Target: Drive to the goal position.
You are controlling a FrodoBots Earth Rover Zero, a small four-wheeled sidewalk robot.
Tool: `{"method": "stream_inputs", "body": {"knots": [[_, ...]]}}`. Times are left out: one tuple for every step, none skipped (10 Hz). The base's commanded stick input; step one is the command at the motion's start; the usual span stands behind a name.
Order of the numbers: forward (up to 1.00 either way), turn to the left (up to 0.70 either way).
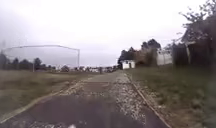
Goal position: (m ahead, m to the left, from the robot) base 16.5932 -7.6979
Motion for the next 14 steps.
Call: {"method": "stream_inputs", "body": {"knots": [[0.60,0.00],[0.60,0.00],[0.60,0.00],[0.60,0.00],[0.60,0.00],[0.60,0.00],[0.60,0.00],[0.60,0.00],[0.60,0.00],[0.60,0.02],[0.60,0.15],[0.60,0.15],[0.60,0.15],[0.60,0.00]]}}
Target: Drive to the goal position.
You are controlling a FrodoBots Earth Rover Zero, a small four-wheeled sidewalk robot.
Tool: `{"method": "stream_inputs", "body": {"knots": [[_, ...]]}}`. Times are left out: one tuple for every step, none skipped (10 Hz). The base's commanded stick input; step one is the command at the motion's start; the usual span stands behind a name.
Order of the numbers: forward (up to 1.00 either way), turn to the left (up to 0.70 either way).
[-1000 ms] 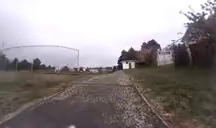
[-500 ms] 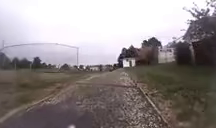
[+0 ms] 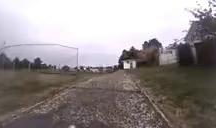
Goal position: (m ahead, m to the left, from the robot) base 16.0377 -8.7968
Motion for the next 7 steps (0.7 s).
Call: {"method": "stream_inputs", "body": {"knots": [[0.60,0.00],[0.60,0.00],[0.60,0.00],[0.60,0.00],[0.60,0.00],[0.60,0.00],[0.60,0.00]]}}
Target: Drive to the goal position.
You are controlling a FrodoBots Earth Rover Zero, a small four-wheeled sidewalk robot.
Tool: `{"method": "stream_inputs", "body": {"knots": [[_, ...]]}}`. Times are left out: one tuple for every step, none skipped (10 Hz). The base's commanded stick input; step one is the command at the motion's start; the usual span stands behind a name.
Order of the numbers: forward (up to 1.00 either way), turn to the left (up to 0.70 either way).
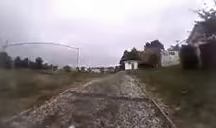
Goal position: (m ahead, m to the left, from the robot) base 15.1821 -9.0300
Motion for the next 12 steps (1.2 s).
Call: {"method": "stream_inputs", "body": {"knots": [[0.60,0.00],[0.60,0.00],[0.60,0.00],[0.60,0.00],[0.60,0.00],[0.60,0.00],[0.60,0.00],[0.60,0.00],[0.60,0.00],[0.60,0.00],[0.60,0.00],[0.60,0.00]]}}
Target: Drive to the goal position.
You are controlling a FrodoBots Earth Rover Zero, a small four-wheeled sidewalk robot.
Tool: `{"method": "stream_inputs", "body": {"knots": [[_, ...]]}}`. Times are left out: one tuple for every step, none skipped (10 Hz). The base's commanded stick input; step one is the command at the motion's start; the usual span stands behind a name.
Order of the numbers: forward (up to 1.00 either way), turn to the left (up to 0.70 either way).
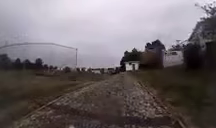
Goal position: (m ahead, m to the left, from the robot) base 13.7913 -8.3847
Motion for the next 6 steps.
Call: {"method": "stream_inputs", "body": {"knots": [[0.60,-0.06],[0.60,-0.14],[0.60,-0.15],[0.60,-0.15],[0.60,-0.15],[0.60,-0.15]]}}
